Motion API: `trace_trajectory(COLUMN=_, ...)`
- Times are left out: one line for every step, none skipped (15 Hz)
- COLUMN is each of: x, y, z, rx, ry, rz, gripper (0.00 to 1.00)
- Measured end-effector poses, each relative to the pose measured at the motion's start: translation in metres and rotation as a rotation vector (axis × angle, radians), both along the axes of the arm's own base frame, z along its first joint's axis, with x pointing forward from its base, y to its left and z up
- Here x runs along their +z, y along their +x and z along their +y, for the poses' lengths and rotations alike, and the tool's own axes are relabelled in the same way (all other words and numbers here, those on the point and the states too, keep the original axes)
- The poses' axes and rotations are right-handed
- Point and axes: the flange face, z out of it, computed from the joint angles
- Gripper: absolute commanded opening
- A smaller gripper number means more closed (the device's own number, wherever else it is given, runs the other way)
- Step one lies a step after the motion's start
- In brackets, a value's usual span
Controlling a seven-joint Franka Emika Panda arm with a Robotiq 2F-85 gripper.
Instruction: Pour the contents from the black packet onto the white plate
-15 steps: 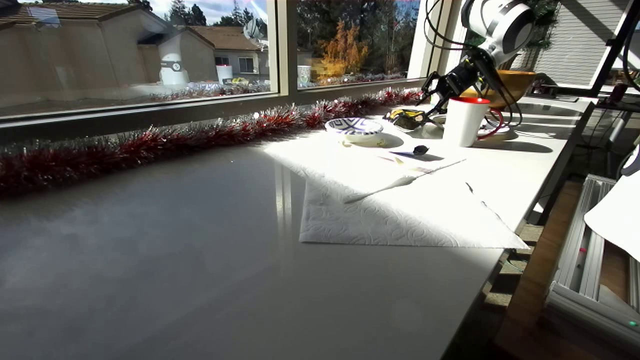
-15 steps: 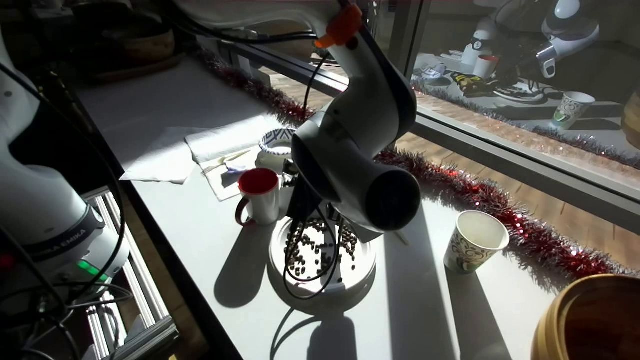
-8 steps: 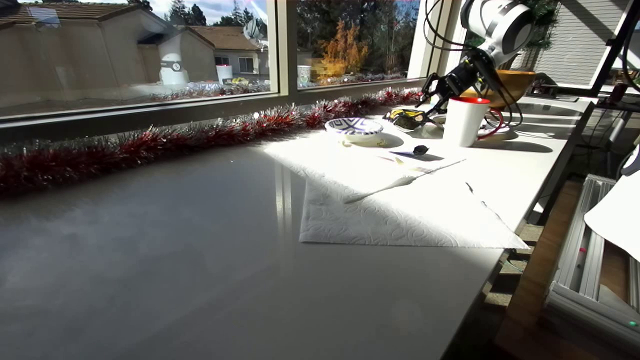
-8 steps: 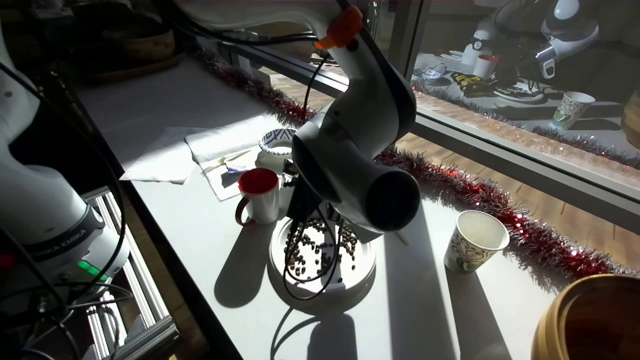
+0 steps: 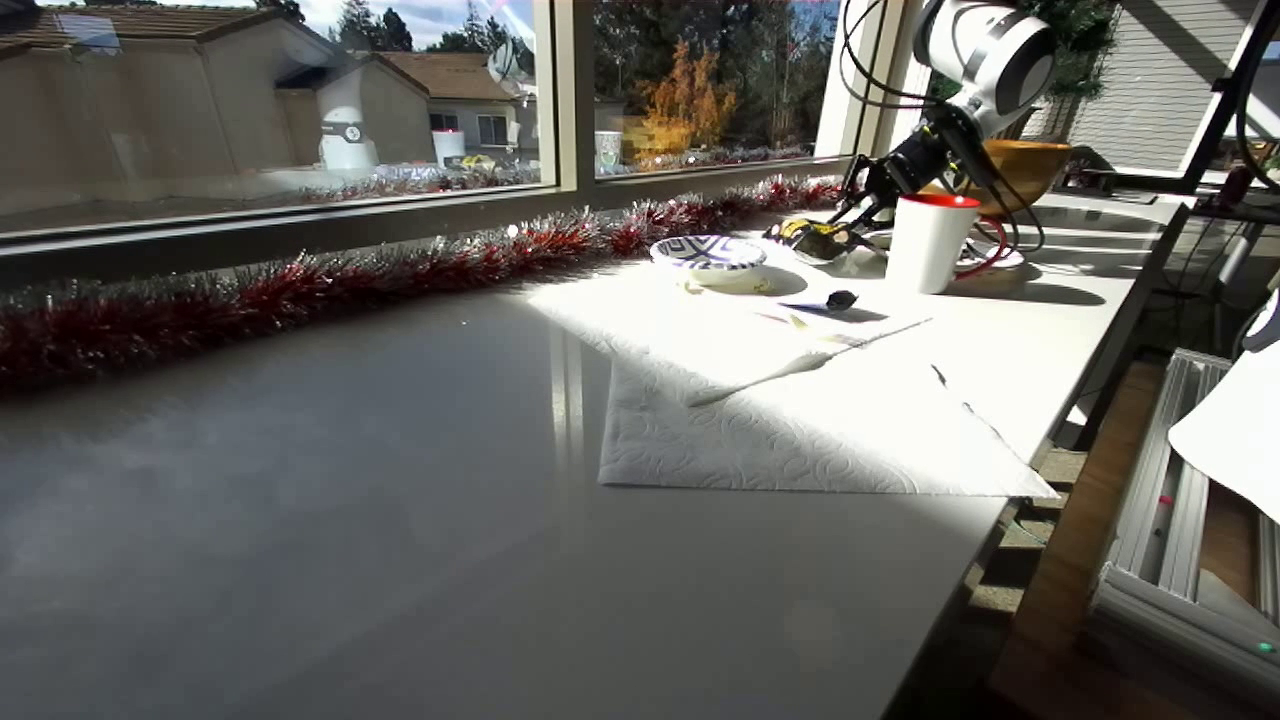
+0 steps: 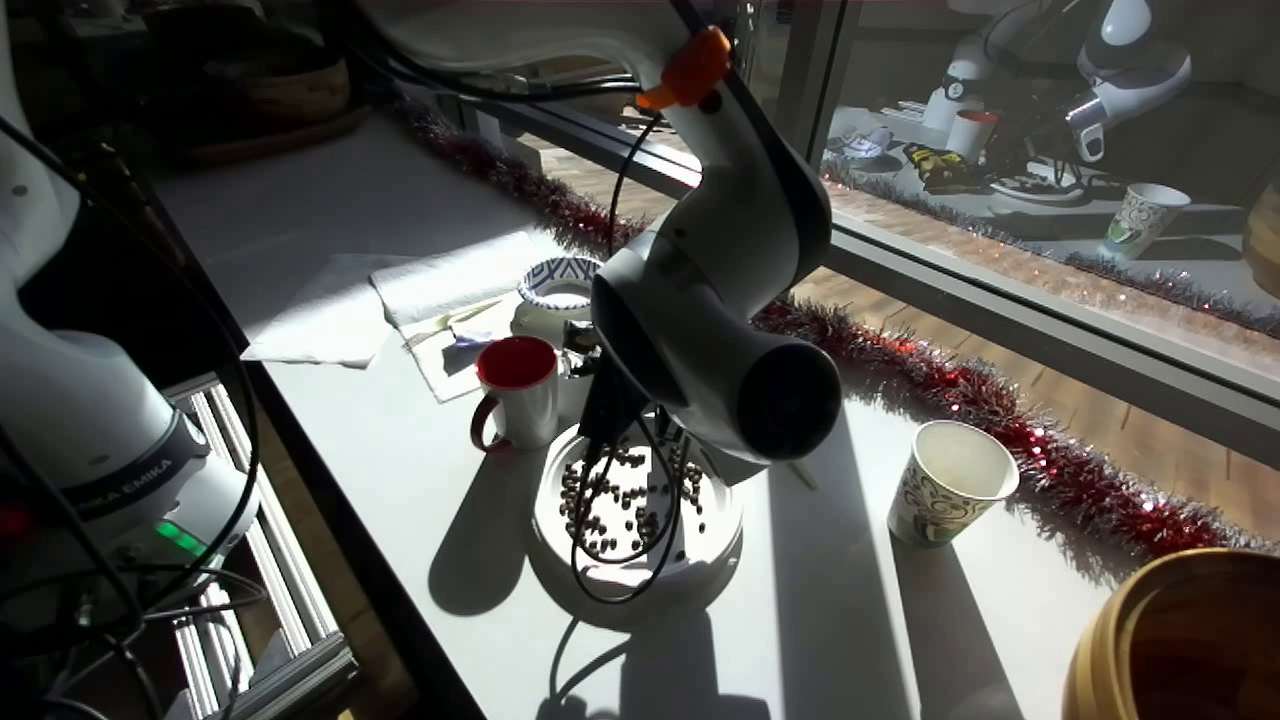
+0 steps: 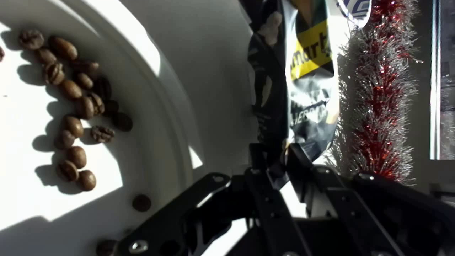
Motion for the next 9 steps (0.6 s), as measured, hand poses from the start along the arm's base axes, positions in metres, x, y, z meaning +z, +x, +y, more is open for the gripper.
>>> trace_trajectory(x=0.000, y=0.001, z=0.000, rx=0.001, ry=-0.002, rz=-0.001, gripper=0.00)
trace_trajectory(x=0.001, y=0.002, z=0.000, rx=0.001, ry=-0.003, rz=-0.002, gripper=0.00)
trace_trajectory(x=0.001, y=0.002, z=0.000, rx=0.002, ry=-0.004, rz=-0.003, gripper=0.00)
trace_trajectory(x=0.002, y=0.002, z=0.000, rx=0.002, ry=-0.005, rz=-0.005, gripper=0.00)
trace_trajectory(x=0.003, y=0.003, z=0.000, rx=0.002, ry=-0.006, rz=-0.007, gripper=0.00)
trace_trajectory(x=0.005, y=0.003, z=-0.001, rx=0.002, ry=-0.008, rz=-0.009, gripper=0.00)
trace_trajectory(x=0.008, y=0.004, z=-0.001, rx=0.001, ry=-0.009, rz=-0.011, gripper=0.00)
trace_trajectory(x=0.011, y=0.005, z=-0.001, rx=-0.001, ry=-0.009, rz=-0.013, gripper=0.00)
trace_trajectory(x=0.016, y=0.006, z=-0.001, rx=-0.004, ry=-0.006, rz=-0.018, gripper=0.00)
